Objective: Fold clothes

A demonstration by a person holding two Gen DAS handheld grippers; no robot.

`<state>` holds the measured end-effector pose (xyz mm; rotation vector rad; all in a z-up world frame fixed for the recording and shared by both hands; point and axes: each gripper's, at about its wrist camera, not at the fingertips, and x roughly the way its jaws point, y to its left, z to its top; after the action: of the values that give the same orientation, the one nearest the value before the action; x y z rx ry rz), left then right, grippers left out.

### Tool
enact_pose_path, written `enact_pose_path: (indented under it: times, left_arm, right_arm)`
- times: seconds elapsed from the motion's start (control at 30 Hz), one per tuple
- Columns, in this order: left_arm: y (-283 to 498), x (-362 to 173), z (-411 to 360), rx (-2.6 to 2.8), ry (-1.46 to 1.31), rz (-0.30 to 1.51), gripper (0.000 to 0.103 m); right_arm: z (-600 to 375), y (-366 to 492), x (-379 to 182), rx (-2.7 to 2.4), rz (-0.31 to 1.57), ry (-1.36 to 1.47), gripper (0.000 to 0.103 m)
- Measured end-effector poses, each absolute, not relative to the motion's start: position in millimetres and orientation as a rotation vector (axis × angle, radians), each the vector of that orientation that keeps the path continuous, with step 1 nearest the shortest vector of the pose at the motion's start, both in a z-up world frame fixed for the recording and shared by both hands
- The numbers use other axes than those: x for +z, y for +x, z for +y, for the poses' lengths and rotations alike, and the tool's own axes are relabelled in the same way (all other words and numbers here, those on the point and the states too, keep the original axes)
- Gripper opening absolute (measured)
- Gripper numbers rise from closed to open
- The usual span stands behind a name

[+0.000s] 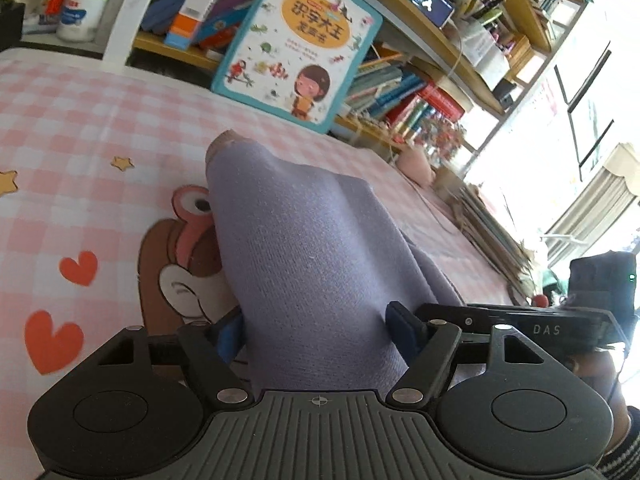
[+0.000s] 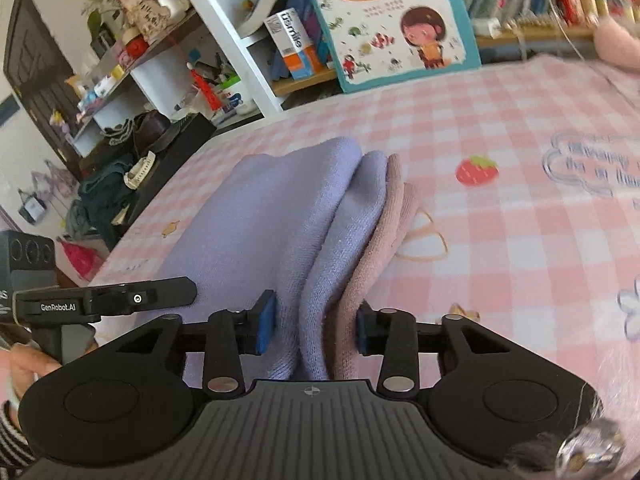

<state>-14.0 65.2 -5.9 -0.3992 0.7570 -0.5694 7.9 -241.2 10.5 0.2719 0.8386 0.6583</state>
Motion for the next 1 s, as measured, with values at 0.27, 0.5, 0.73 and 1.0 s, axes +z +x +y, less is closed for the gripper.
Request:
enact_pose_path:
  times: [0.27,0.5,0.73,1.0]
  left_arm:
    - [-0.5,-14.9,75.6,-0.576,-0.49,0.792,0.082]
    - [2.3,-14.6,70.9,-0.57,-0.48,0.787,0.082]
    - [-11.1,-7.3,58.3,-0.554,-0.376,0.724,0.068]
    - [-17.9,15.9,54.3,-0.551,-0.319,0.634,0.066]
  right_arm:
    - [-262.4,20.1,1.8,0.681,0.897,0.428,0.055]
    - [-257.8,31.0,-8.0,0.71,0.92,0.478,0.053]
    - [-244.7,13.0,-2.3,0.714,0.818,0.345,0.034]
    - [-232.2,-1.2,22.4,0.694,0.692,0.205,0.031]
